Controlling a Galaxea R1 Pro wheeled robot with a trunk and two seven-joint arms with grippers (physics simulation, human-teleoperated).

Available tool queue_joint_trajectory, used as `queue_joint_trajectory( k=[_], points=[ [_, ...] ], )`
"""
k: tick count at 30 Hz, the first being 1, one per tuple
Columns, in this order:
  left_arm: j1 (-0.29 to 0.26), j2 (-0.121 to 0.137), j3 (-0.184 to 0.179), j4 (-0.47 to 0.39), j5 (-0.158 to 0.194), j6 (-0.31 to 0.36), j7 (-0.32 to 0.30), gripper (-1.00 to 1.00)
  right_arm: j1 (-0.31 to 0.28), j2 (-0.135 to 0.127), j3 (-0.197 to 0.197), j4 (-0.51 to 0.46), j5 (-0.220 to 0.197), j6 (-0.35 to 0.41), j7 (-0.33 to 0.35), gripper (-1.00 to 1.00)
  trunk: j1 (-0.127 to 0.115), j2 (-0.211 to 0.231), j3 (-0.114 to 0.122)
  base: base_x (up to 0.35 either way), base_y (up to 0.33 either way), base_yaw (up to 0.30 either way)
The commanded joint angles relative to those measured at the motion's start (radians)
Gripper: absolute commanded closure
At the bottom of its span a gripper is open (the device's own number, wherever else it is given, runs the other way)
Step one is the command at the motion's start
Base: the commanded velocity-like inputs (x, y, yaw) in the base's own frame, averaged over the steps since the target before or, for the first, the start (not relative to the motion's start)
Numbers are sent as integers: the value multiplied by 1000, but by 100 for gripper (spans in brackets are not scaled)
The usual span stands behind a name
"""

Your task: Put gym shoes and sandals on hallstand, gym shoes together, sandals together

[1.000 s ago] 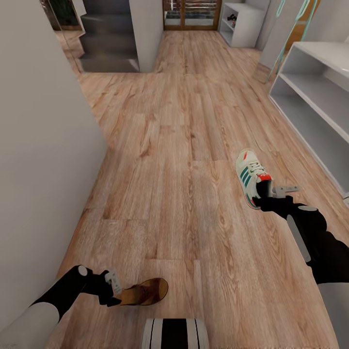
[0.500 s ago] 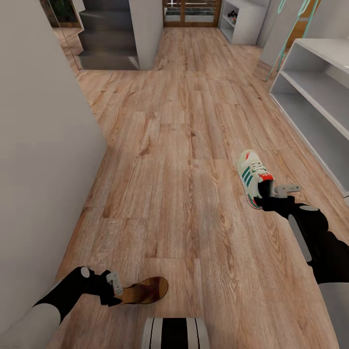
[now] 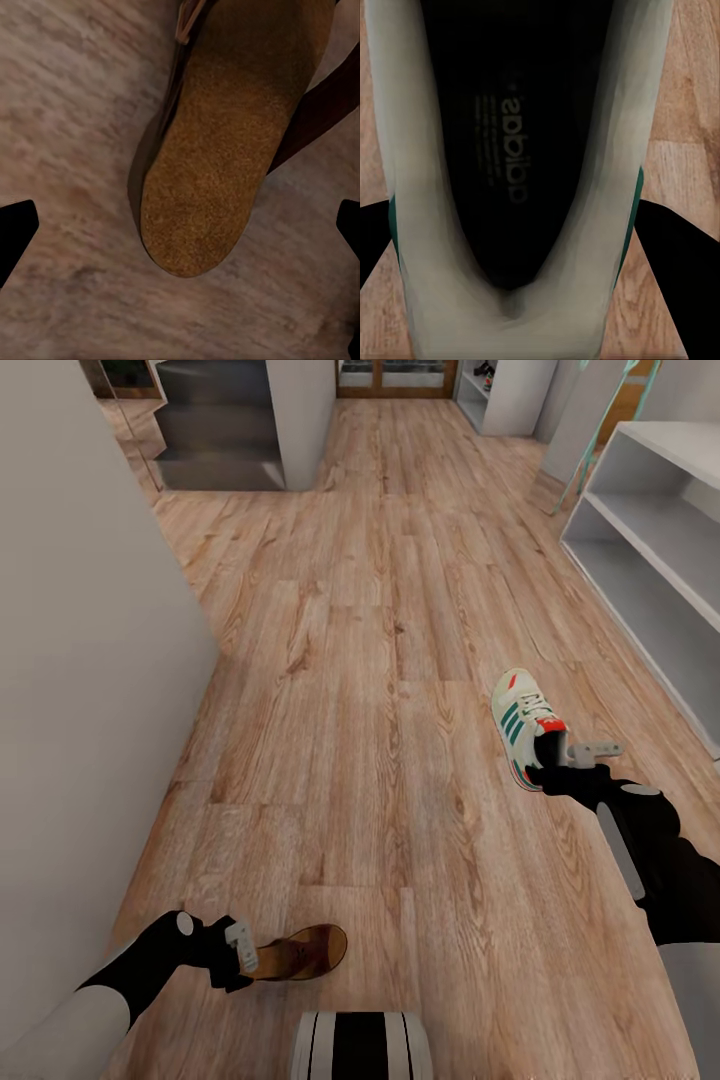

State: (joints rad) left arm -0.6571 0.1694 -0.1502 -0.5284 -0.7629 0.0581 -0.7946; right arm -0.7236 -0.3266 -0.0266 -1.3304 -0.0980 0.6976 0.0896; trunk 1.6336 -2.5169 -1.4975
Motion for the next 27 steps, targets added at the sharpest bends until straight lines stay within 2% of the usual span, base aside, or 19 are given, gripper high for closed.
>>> queue_joint_trajectory(
  k=[1,8,10,12,13,24,27],
  points=[
    [0,1,-5,-2,0,6,-3,-100,0,0,-1,-1,-8,5,-1,100,0,0,-2,0,0,0],
    [6,1,-8,-2,-1,5,9,-100,-1,0,-18,-1,-7,5,-1,100,0,0,-4,0,0,0],
    [8,0,-8,-2,0,5,62,-100,-1,0,-21,-1,-7,6,-1,100,0,0,-4,0,0,0],
    [8,0,-8,-1,0,5,80,-100,-1,0,-22,-1,-7,5,-1,100,0,0,-4,0,0,0],
    [8,0,-8,-1,0,5,108,-100,-1,0,-22,-1,-6,5,-1,100,0,0,-4,0,0,0],
    [10,-2,-5,-1,1,6,119,-100,-1,0,-22,-1,-6,7,-1,100,0,0,-4,0,0,0],
    [11,-21,-5,-1,-1,6,121,-100,-1,0,-22,0,-7,7,-1,100,0,0,-4,0,0,0]
  ],
)
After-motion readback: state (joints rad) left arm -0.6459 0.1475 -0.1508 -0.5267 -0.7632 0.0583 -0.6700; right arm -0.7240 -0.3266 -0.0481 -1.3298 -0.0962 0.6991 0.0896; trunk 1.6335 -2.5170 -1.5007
